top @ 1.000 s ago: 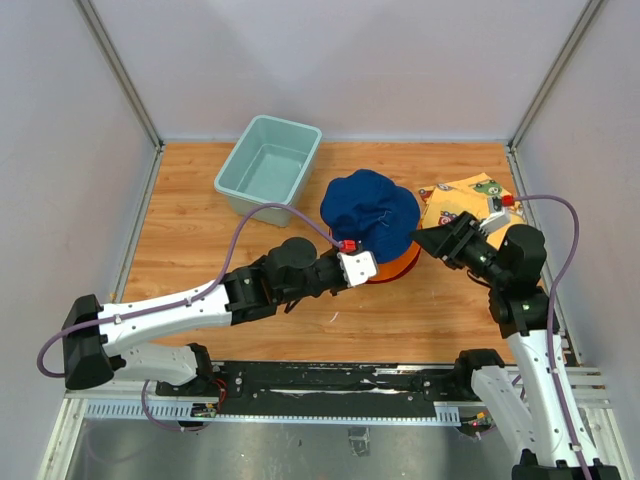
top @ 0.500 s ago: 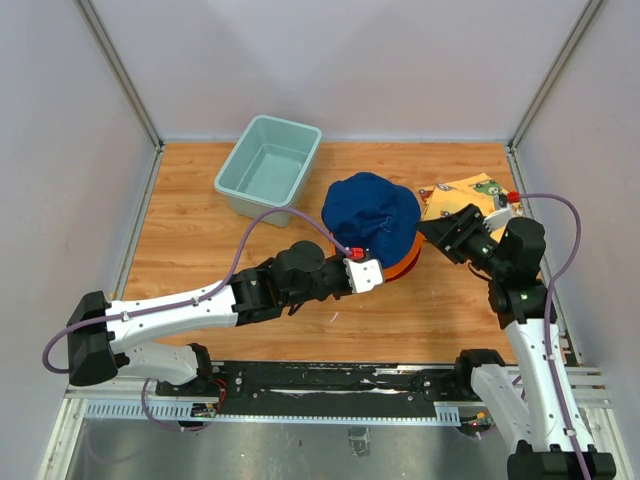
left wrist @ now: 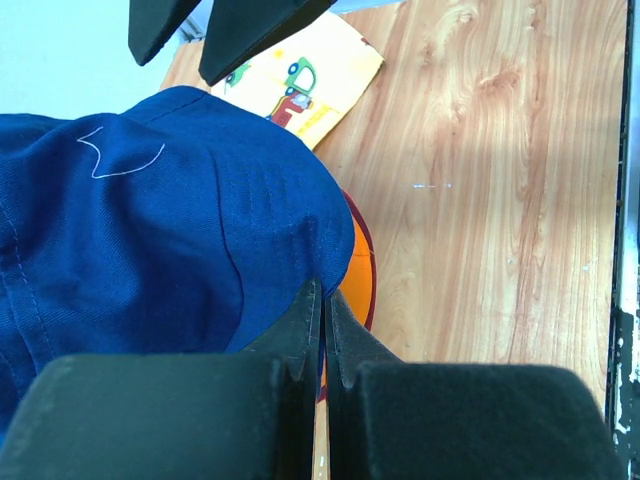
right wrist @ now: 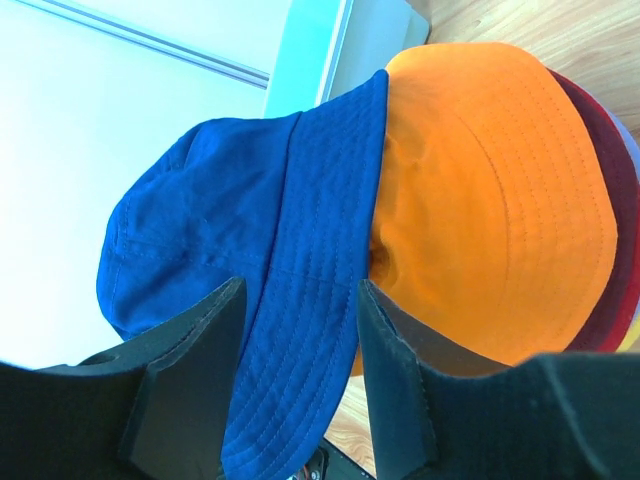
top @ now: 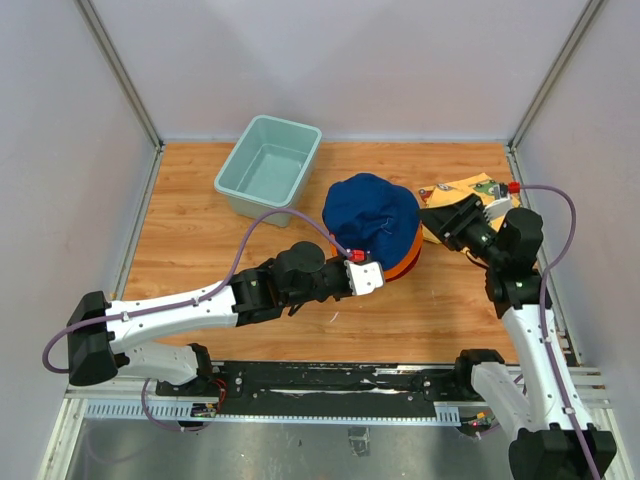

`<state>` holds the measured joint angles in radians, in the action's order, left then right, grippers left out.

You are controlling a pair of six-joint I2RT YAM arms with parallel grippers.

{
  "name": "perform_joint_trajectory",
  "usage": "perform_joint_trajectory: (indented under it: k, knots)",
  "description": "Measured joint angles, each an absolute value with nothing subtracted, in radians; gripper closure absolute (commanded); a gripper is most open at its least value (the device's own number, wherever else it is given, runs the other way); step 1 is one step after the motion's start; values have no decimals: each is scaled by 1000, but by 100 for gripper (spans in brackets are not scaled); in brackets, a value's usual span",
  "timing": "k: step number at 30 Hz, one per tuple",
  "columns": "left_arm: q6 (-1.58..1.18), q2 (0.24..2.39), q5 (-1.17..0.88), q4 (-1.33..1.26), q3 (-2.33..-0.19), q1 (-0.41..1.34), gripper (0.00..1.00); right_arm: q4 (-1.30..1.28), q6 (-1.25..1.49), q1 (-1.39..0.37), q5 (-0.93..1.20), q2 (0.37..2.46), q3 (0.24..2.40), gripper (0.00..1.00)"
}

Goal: Stack the hats

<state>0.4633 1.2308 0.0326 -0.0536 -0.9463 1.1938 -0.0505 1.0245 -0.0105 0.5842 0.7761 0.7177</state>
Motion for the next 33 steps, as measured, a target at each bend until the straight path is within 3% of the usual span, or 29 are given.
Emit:
perform_joint_trajectory:
  k: [23,33]
  knots:
    - [467,1231,23,-56,-946,1194,100,23,1040,-10,603,825,680,53]
    - [467,1246,13,-59,-950,1194,99,100,1070,-10,635,863,658,78]
